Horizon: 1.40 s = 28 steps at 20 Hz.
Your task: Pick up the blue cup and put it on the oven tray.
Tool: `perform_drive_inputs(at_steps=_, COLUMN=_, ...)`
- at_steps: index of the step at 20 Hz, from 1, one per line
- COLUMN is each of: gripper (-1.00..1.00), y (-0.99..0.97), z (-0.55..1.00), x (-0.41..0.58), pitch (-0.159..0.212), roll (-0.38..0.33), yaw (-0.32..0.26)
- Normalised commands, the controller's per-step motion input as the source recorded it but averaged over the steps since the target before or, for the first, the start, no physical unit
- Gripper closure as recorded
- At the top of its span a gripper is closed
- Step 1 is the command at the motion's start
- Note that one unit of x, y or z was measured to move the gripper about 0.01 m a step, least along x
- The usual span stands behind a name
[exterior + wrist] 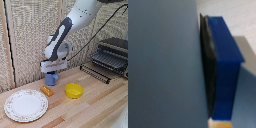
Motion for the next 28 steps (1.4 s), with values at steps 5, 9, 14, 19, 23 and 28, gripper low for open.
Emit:
perform_drive_inputs(at_steps=5, gripper=1.00, y=-0.06, z=0.95, x=-0.146, pitch=0.033, roll=0.000, yaw=-0.141)
perform_drive_inputs(at_steps=9, gripper=1.00, y=-0.23, z=0.93, x=-0.029, pitch=0.028, roll=-0.002, yaw=-0.132)
perform_drive_inputs(at_steps=14, gripper=1.00, y=-0.44, z=0.66, x=0.123, pitch=0.087, roll=-0.028, yaw=-0.217)
perform_drive_inputs(at_steps=19, gripper=1.00, y=-0.42, z=0.61, x=0.194, pitch=0.104, roll=-0.023, yaw=-0.245)
perform_drive_inputs(at_steps=23, gripper=1.00, y=-0.47, z=0.64, x=0.249, pitch=0.104, roll=-0.035, yaw=-0.226)
perform_drive_inputs(at_steps=28, gripper=1.00, y=-0.59, z=0.71, x=0.318, pitch=0.082, roll=-0.045, yaw=-0.177)
